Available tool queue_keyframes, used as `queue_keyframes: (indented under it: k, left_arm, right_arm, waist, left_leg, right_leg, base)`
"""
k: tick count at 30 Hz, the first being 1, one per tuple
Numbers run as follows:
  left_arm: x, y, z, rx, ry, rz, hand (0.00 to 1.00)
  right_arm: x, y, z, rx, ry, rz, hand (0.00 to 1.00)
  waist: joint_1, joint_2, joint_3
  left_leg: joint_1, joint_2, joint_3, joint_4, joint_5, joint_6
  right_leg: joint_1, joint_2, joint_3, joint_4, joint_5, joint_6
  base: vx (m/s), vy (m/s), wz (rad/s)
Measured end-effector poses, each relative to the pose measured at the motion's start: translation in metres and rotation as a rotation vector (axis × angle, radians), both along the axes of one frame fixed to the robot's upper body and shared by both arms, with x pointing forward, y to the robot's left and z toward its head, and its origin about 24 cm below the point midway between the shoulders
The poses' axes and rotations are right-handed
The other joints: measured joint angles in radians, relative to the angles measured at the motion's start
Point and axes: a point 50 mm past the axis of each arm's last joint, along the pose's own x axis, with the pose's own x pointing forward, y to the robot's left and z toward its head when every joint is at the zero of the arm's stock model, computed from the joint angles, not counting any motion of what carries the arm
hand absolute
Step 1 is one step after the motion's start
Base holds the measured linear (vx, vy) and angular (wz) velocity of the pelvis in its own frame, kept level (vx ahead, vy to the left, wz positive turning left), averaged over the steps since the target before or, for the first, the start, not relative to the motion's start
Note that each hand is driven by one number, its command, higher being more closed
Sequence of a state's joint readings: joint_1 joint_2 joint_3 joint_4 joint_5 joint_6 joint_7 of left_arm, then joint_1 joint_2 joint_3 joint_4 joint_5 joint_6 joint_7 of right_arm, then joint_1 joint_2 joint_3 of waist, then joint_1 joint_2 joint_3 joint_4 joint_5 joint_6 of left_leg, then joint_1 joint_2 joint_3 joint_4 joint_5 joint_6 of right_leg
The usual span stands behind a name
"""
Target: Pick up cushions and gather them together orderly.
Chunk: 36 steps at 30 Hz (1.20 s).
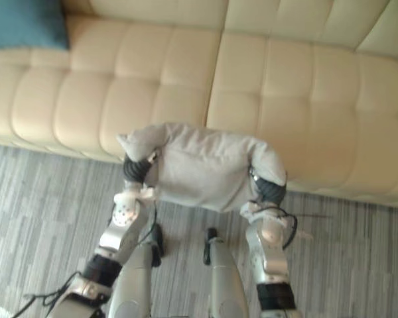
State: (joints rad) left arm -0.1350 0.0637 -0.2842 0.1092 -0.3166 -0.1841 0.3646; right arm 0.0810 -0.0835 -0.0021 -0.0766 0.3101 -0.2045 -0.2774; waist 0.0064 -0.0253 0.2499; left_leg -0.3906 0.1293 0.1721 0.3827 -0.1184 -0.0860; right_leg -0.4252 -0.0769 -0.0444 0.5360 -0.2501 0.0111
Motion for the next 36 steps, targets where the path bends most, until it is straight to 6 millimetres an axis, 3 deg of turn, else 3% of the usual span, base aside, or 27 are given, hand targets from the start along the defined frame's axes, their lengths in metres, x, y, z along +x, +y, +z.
queue_keyframes:
  k: [2, 5, 9, 10, 11, 12, 14, 15, 16, 17, 18, 20, 21, 22, 23, 24, 25, 28, 30, 32, 34, 36]
  left_arm:
    - [-0.014, 0.002, -0.010, -0.009, 0.034, -0.003, 1.00]
    - [-0.026, 0.005, -0.015, -0.017, 0.050, -0.001, 1.00]
    - [-0.037, 0.007, -0.024, -0.014, 0.081, -0.010, 1.00]
    - [-0.041, 0.008, -0.028, -0.011, 0.100, -0.011, 1.00]
    - [-0.045, 0.011, -0.033, -0.003, 0.122, -0.006, 1.00]
    - [-0.047, 0.014, -0.035, 0.006, 0.131, -0.004, 1.00]
    - [-0.047, 0.013, -0.035, 0.008, 0.135, -0.005, 1.00]
    - [-0.048, 0.014, -0.038, 0.013, 0.152, -0.006, 1.00]
    - [-0.048, 0.014, -0.039, 0.014, 0.157, -0.007, 1.00]
    - [-0.048, 0.015, -0.038, 0.022, 0.153, -0.007, 1.00]
    - [-0.059, 0.003, -0.052, -0.016, 0.215, -0.051, 1.00]
    - [-0.061, 0.001, -0.053, -0.030, 0.222, -0.054, 1.00]
    - [-0.061, 0.000, -0.053, -0.032, 0.221, -0.059, 1.00]
    - [-0.063, 0.001, -0.055, -0.040, 0.218, -0.070, 1.00]
    - [-0.066, 0.000, -0.060, -0.053, 0.249, -0.083, 1.00]
    - [-0.068, -0.001, -0.062, -0.056, 0.257, -0.084, 1.00]
    - [-0.069, -0.002, -0.061, -0.062, 0.251, -0.085, 1.00]
    - [-0.068, -0.001, -0.060, -0.055, 0.248, -0.087, 1.00]
    - [-0.071, 0.001, -0.064, -0.046, 0.263, -0.087, 1.00]
    - [-0.072, 0.000, -0.064, -0.044, 0.265, -0.094, 1.00]
    - [-0.073, 0.001, -0.064, -0.037, 0.268, -0.096, 1.00]
    - [-0.073, 0.001, -0.064, -0.036, 0.265, -0.098, 1.00]
  right_arm:
    - [-0.014, 0.001, -0.006, -0.027, 0.029, 0.014, 1.00]
    - [-0.022, 0.002, -0.009, -0.040, 0.042, 0.031, 1.00]
    - [-0.029, 0.004, -0.015, -0.042, 0.069, 0.043, 1.00]
    - [-0.032, 0.004, -0.018, -0.055, 0.089, 0.043, 1.00]
    - [-0.034, 0.006, -0.021, -0.074, 0.106, 0.052, 1.00]
    - [-0.034, 0.007, -0.026, -0.075, 0.126, 0.067, 1.00]
    - [-0.027, 0.006, -0.033, -0.084, 0.154, 0.077, 1.00]
    - [-0.025, 0.006, -0.040, -0.082, 0.184, 0.078, 1.00]
    - [-0.027, 0.006, -0.043, -0.080, 0.201, 0.077, 1.00]
    - [-0.028, 0.006, -0.044, -0.080, 0.204, 0.087, 1.00]
    - [-0.046, -0.006, -0.051, -0.124, 0.260, 0.084, 1.00]
    - [-0.051, -0.008, -0.044, -0.133, 0.238, 0.081, 1.00]
    - [-0.053, -0.009, -0.039, -0.141, 0.220, 0.081, 1.00]
    - [-0.056, -0.010, -0.028, -0.153, 0.179, 0.081, 1.00]
    - [-0.056, -0.012, -0.027, -0.155, 0.178, 0.075, 1.00]
    - [-0.057, -0.013, -0.027, -0.156, 0.174, 0.072, 1.00]
    - [-0.057, -0.014, -0.024, -0.161, 0.165, 0.068, 1.00]
    - [-0.057, -0.011, -0.026, -0.141, 0.172, 0.063, 1.00]
    - [-0.053, -0.010, -0.028, -0.132, 0.176, 0.062, 1.00]
    - [-0.052, -0.009, -0.028, -0.121, 0.173, 0.056, 1.00]
    - [-0.051, -0.008, -0.027, -0.117, 0.172, 0.055, 1.00]
    - [-0.048, -0.008, -0.025, -0.121, 0.158, 0.058, 1.00]
  waist:
    - [0.003, 0.003, -0.043]
    - [0.009, 0.005, -0.058]
    - [0.018, 0.003, -0.093]
    - [0.020, 0.002, -0.092]
    - [0.025, 0.002, -0.090]
    - [0.016, -0.001, -0.094]
    - [0.002, -0.001, -0.093]
    - [0.003, 0.000, -0.091]
    - [0.000, -0.002, -0.098]
    - [0.000, -0.010, -0.104]
    - [-0.022, 0.053, -0.157]
    - [-0.008, 0.054, -0.160]
    - [-0.009, 0.060, -0.167]
    - [-0.006, 0.037, -0.148]
    - [0.010, 0.054, -0.154]
    - [0.021, 0.056, -0.160]
    - [0.034, 0.064, -0.162]
    - [0.031, 0.042, -0.171]
    - [0.042, 0.031, -0.175]
    - [0.036, 0.023, -0.184]
    - [0.041, 0.003, -0.214]
    - [0.040, 0.003, -0.228]
  left_leg:
    - [0.045, 0.001, 0.017, -0.024, -0.002, 0.003]
    - [0.092, 0.014, 0.049, -0.031, -0.017, 0.011]
    - [0.127, 0.024, 0.096, 0.007, -0.072, 0.020]
    - [0.165, 0.028, 0.113, 0.023, -0.119, 0.018]
    - [0.222, 0.027, 0.147, 0.022, -0.139, 0.024]
    - [0.267, 0.024, 0.151, 0.012, -0.146, 0.034]
    - [0.250, 0.014, 0.150, -0.008, -0.143, 0.036]
    - [0.283, 0.005, 0.150, -0.052, -0.137, 0.047]
    - [0.297, 0.000, 0.152, -0.076, -0.137, 0.045]
    - [0.311, -0.013, 0.152, -0.102, -0.139, 0.029]
    - [0.318, 0.025, 0.052, -0.049, -0.120, -0.025]
    - [0.320, 0.043, 0.032, 0.010, -0.070, -0.032]
    - [0.321, 0.042, 0.035, 0.036, -0.048, -0.028]
    - [0.169, 0.117, 0.050, 0.443, 0.054, -0.017]
    - [0.102, 0.164, 0.079, 0.500, -0.035, 0.019]
    - [0.100, 0.151, 0.128, 0.376, -0.026, 0.047]
    - [0.104, 0.134, 0.164, 0.238, 0.050, 0.088]
    - [0.115, 0.061, 0.081, 0.180, 0.051, 0.081]
    - [0.222, 0.028, 0.069, 0.012, 0.020, 0.039]
    - [0.275, 0.014, 0.082, -0.081, 0.021, 0.039]
    - [0.312, -0.004, 0.096, -0.140, 0.021, 0.039]
    - [0.346, -0.015, 0.097, -0.163, 0.021, 0.039]
  right_leg:
    - [0.045, 0.003, 0.011, -0.043, 0.012, 0.013]
    - [0.094, 0.016, 0.037, -0.093, 0.033, 0.025]
    - [0.129, 0.024, 0.087, -0.120, 0.048, 0.050]
    - [0.113, 0.020, 0.095, -0.022, 0.053, 0.110]
    - [0.036, 0.004, 0.080, 0.179, 0.116, 0.199]
    - [-0.018, -0.024, 0.023, 0.298, 0.215, 0.163]
    - [-0.031, -0.051, -0.027, 0.281, 0.205, 0.129]
    - [-0.057, -0.061, -0.051, 0.281, 0.171, 0.046]
    - [-0.050, -0.054, -0.055, 0.183, 0.125, 0.053]
    - [-0.031, -0.045, -0.036, 0.029, 0.128, 0.059]
    - [0.083, 0.006, -0.062, -0.175, 0.151, -0.022]
    - [0.141, 0.011, -0.068, -0.178, 0.141, -0.051]
    - [0.157, 0.012, -0.073, -0.181, 0.141, -0.051]
    - [0.318, 0.019, -0.090, -0.287, 0.070, -0.054]
    - [0.366, 0.023, -0.113, -0.311, 0.068, -0.055]
    - [0.371, 0.019, -0.109, -0.310, 0.060, -0.045]
    - [0.365, 0.019, -0.085, -0.285, 0.040, -0.025]
    - [0.354, -0.014, -0.046, -0.292, 0.049, -0.007]
    - [0.359, -0.018, -0.010, -0.296, 0.053, -0.001]
    - [0.358, -0.019, 0.018, -0.299, 0.071, 0.029]
    - [0.362, -0.026, 0.035, -0.311, 0.075, 0.035]
    - [0.387, -0.027, 0.050, -0.331, 0.092, 0.052]
  base:
    - [0.07, 0.051, -0.17]
    - [0.05, 0.082, -0.38]
    - [0.03, 0.093, -0.44]
    - [0.04, 0.158, -0.67]
    - [0.11, 0.162, -0.63]
    - [0.14, 0.106, -0.41]
    - [0.18, -0.008, -0.14]
    - [0.17, -0.041, -0.19]
    - [0.18, -0.036, -0.14]
    - [0.81, -0.272, 0.55]
    - [0.91, -0.323, 0.56]
    - [0.60, -0.211, 0.36]
    - [0.47, -0.081, 0.54]
    - [0.49, 0.023, 0.41]
    - [0.39, 0.053, 0.25]
    - [0.16, 0.115, -0.28]
    - [0.22, 0.058, -0.14]
    - [0.24, 0.093, -0.09]
    - [0.22, 0.135, -0.39]
    - [0.18, 0.123, -0.22]
    - [0.19, 0.131, -0.20]
    - [0.17, 0.093, -0.18]
